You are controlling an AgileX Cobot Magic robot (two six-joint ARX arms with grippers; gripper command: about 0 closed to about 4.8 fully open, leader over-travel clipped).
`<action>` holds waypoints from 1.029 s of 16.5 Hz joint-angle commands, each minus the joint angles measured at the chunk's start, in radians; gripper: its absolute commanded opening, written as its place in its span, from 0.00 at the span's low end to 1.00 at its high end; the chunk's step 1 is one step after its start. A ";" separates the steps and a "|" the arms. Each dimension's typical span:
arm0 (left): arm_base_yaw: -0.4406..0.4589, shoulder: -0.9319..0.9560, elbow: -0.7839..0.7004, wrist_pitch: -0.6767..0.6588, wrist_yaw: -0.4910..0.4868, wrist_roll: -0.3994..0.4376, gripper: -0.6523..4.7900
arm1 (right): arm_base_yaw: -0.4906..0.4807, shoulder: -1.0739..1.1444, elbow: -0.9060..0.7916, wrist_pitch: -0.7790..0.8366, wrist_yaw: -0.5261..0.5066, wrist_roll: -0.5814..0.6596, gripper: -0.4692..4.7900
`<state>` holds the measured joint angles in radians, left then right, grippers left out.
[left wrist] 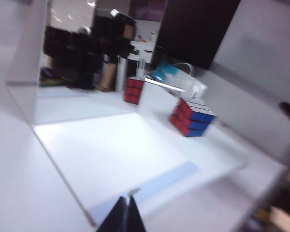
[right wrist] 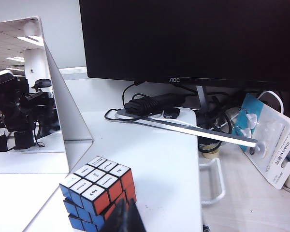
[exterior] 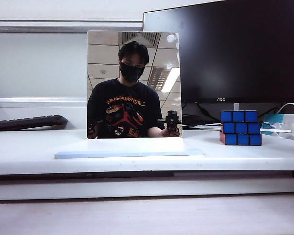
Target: Move the the Rubik's Cube near the mirror.
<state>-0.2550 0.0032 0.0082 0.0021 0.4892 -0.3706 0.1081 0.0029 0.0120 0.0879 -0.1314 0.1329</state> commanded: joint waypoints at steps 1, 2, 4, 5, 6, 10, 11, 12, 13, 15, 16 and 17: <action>-0.298 0.000 0.002 -0.048 -0.422 0.161 0.11 | 0.002 0.000 -0.005 -0.001 -0.075 0.030 0.09; -0.346 0.000 0.002 -0.071 -0.483 0.161 0.11 | 0.002 0.000 -0.005 -0.018 -0.081 0.031 0.09; -0.395 0.000 0.002 -0.102 -0.522 0.162 0.11 | 0.002 0.000 -0.005 -0.050 -0.081 0.031 0.09; -0.401 0.000 0.002 -0.126 -0.518 0.161 0.11 | 0.002 0.000 -0.005 -0.071 -0.082 0.032 0.09; -0.400 0.000 0.002 -0.136 -0.515 0.161 0.11 | 0.002 0.000 -0.005 -0.083 -0.087 0.032 0.09; -0.399 0.000 0.002 -0.117 -0.515 0.161 0.18 | 0.003 0.002 -0.005 -0.043 -0.095 0.032 1.00; -0.399 0.000 0.002 -0.117 -0.515 0.161 0.18 | 0.004 0.008 -0.005 -0.022 -0.097 0.032 1.00; -0.399 0.000 0.002 -0.117 -0.515 0.160 0.18 | 0.017 0.027 -0.005 0.036 -0.100 0.032 1.00; -0.399 0.000 0.002 -0.117 -0.515 0.152 0.18 | 0.030 0.043 -0.005 0.076 -0.099 0.030 1.00; -0.399 0.000 0.002 -0.117 -0.512 0.153 0.18 | 0.104 0.178 0.004 0.199 -0.064 0.012 1.00; -0.399 0.000 0.002 -0.117 -0.512 0.153 0.18 | 0.134 0.277 0.033 0.201 -0.065 -0.010 1.00; -0.399 0.000 0.002 -0.117 -0.512 0.153 0.18 | 0.164 0.380 0.076 0.202 -0.061 -0.071 1.00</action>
<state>-0.6556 0.0032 0.0082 -0.1299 -0.0273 -0.2172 0.2550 0.3275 0.0513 0.2611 -0.2005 0.1223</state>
